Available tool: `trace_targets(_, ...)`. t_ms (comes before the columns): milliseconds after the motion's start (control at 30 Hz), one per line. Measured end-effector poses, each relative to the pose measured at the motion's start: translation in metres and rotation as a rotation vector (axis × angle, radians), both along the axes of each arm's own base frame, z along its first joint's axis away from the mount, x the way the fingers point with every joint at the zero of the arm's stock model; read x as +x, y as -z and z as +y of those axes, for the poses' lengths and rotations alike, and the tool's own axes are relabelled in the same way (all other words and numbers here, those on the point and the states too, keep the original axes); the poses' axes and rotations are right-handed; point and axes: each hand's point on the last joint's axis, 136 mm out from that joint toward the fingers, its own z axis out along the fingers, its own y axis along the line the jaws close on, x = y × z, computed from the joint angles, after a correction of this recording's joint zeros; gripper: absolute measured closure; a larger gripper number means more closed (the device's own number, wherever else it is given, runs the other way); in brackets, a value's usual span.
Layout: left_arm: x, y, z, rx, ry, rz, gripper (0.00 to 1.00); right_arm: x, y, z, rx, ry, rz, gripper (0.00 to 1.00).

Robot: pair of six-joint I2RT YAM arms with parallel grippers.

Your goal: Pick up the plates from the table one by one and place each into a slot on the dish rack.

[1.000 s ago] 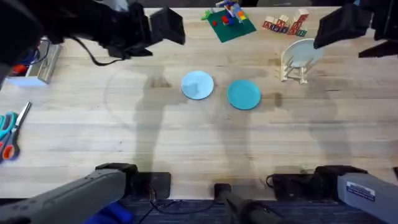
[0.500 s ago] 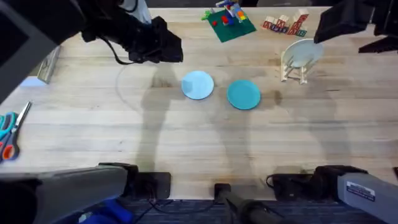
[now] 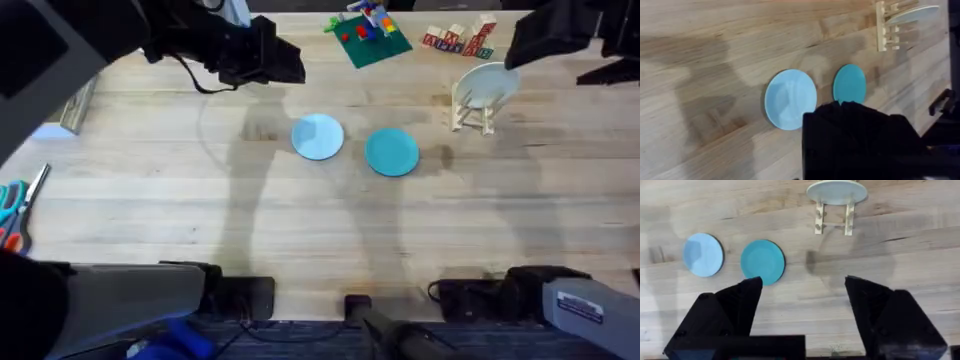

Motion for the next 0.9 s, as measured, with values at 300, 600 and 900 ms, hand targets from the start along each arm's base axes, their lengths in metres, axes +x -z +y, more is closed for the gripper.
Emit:
trace_targets(300,0.005,0.017,0.001,-0.195,0.073,0.075,0.959,0.000,0.000,0.000,0.000,0.000,-0.001,0.005)
trace_targets(600,0.006,0.046,-0.005,-0.267,0.105,0.172,0.960,0.000,0.000,0.000,0.000,0.000,-0.001,0.005)
trace_targets(900,-0.002,0.053,-0.001,-0.224,0.118,0.189,0.960,0.000,0.000,0.000,0.000,0.000,-0.001,0.005)
